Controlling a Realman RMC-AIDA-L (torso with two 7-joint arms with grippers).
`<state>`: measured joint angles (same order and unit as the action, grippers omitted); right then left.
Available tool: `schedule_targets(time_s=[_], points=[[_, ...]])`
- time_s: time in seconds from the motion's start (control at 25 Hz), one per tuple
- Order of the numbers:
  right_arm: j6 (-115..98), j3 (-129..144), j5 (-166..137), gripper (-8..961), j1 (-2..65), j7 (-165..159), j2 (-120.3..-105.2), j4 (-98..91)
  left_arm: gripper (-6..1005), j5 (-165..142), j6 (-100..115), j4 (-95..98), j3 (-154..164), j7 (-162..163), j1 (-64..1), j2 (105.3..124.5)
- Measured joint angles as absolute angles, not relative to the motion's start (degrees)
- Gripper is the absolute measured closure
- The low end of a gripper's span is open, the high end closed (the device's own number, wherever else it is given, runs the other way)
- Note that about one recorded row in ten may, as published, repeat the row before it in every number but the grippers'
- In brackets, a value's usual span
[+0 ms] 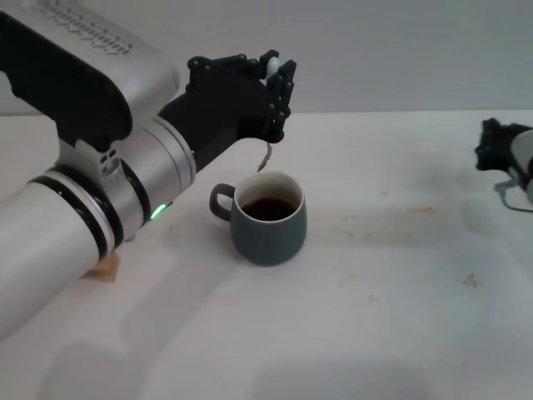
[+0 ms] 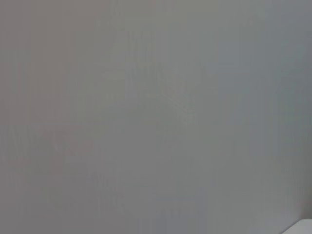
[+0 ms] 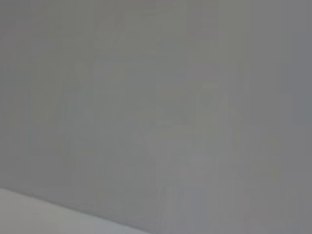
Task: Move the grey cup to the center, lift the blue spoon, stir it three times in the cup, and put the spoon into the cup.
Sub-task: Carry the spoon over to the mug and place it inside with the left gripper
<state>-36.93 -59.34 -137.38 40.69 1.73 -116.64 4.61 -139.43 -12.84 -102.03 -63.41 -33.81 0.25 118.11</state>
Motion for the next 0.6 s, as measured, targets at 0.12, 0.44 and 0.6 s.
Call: schedule_targets(time_s=[0.12,0.44,0.6], points=[[-37.2,-62.5,-137.4,923,40.2,5.0,-116.31,4.7,853,-139.3,-12.2,-101.2,-63.2,-33.7,0.2,118.09],[-40.1,-82.7,-137.2,923,31.1,29.1,-116.49,17.4,853,-137.9,-6.9,-96.5,-61.6,-33.6,0.2,118.03],[-40.8,-89.0,-137.4,923,20.7,41.7,-118.78,34.6,852,-137.8,-3.8,-93.0,-60.5,-33.1,-0.8,118.04]])
